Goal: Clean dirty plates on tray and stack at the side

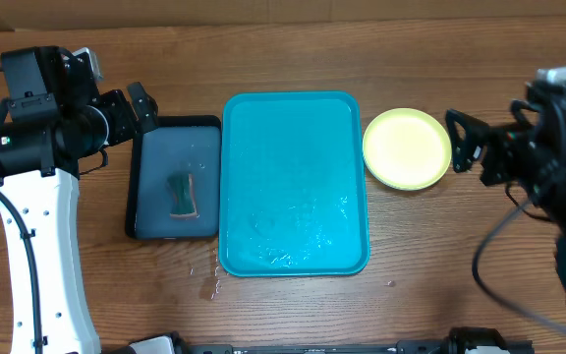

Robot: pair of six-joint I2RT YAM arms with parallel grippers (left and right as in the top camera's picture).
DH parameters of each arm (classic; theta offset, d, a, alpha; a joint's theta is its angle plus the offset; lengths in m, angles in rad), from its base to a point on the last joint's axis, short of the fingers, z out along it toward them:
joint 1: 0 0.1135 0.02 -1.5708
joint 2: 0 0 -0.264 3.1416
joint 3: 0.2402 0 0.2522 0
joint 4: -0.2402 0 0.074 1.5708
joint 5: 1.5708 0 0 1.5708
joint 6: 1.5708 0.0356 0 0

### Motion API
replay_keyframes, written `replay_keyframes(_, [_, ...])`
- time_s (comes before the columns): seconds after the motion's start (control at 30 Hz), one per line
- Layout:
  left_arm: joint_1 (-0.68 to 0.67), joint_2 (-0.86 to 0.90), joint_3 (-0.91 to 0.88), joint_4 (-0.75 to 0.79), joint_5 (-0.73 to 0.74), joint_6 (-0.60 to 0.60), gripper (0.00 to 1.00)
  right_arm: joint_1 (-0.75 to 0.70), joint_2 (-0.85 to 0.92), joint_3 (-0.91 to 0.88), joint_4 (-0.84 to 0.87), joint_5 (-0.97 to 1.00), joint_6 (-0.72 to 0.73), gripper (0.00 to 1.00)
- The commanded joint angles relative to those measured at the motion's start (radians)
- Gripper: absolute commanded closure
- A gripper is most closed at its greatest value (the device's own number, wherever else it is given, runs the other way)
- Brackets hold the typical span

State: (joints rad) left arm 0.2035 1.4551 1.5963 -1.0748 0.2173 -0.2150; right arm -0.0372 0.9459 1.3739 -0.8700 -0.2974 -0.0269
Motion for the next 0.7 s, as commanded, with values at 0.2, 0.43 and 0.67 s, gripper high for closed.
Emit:
replay_keyframes(0.2, [-0.001,0.003,0.009,0.002,0.012,-0.010,0.00,-0.002,-0.245,0.019,-0.003,0.060,-0.007,0.00])
replay_keyframes(0.43, [-0.001,0.003,0.009,0.002,0.012,-0.010,0.00,-0.002,-0.409,-0.049,-0.008,0.060,-0.007,0.00])
replay_keyframes(0.67, [-0.001,0.003,0.009,0.002,0.012,-0.010,0.00,-0.002,-0.566,-0.203,-0.001,0.045,-0.003,0.00])
